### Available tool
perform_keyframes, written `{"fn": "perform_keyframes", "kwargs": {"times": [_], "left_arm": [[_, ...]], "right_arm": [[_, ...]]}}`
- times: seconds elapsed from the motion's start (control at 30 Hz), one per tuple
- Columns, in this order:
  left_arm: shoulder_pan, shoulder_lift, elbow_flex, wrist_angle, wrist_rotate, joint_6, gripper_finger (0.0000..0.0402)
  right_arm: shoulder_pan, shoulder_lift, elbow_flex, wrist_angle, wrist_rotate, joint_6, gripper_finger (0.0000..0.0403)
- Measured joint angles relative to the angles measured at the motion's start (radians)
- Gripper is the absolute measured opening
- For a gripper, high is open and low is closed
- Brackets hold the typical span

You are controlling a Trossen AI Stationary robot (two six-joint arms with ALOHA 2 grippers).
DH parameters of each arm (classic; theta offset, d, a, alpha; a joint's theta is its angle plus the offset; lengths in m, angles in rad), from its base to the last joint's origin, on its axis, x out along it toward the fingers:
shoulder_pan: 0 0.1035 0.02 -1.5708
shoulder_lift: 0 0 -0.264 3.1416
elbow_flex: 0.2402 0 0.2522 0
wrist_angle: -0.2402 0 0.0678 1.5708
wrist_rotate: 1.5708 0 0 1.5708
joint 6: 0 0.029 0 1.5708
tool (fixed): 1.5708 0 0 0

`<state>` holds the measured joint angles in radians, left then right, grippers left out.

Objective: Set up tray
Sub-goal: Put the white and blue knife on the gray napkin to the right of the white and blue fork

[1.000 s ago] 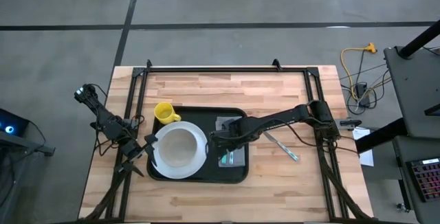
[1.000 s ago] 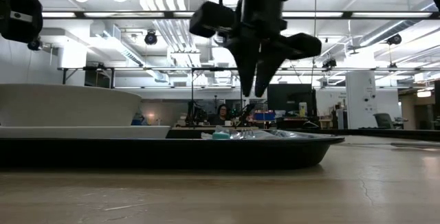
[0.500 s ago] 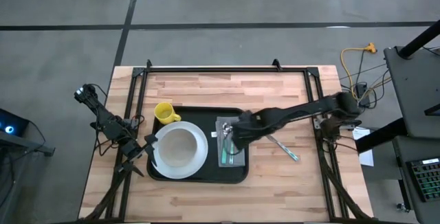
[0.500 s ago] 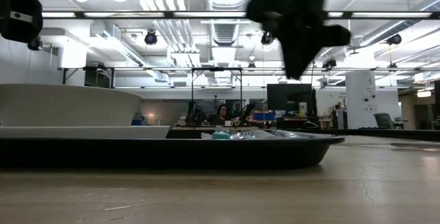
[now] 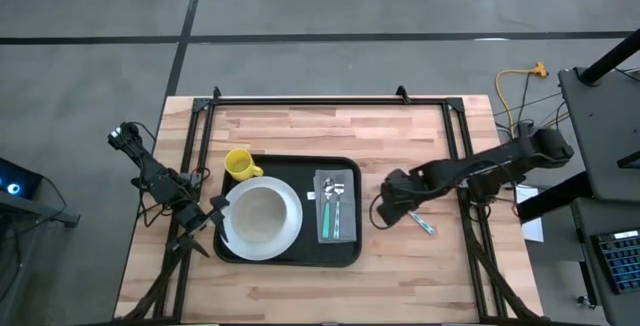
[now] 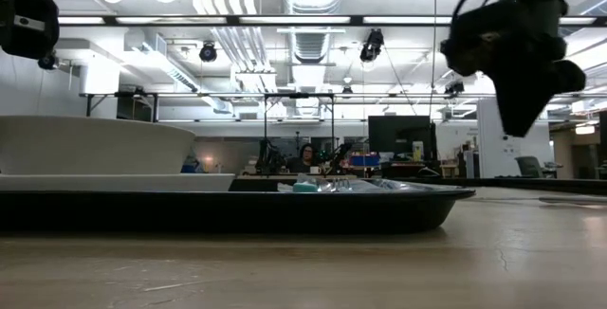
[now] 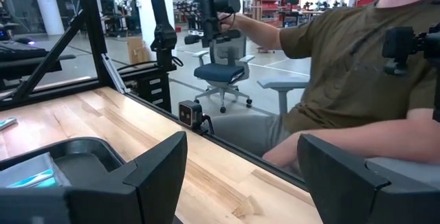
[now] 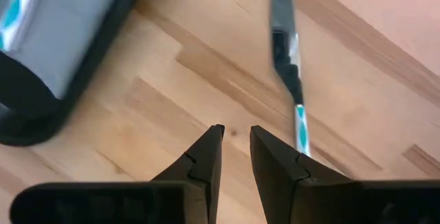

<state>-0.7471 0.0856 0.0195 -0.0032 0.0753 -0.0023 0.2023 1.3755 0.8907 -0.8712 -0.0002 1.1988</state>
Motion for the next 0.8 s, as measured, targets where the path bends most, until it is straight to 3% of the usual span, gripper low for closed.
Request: {"fn": "perform_keyframes", "kwargs": {"times": [0.37, 0.8], "left_arm": [[0.000, 0.000, 0.000, 0.000, 0.000, 0.000, 0.0255], [0.000, 0.000, 0.000, 0.000, 0.000, 0.000, 0.0255]], "right_arm": [[0.005, -0.076, -0.115, -0.006, -0.029, -0.088, 0.0068], [0.003, -0.057, -0.131, -0.013, -0.027, -0.233, 0.0068]]}}
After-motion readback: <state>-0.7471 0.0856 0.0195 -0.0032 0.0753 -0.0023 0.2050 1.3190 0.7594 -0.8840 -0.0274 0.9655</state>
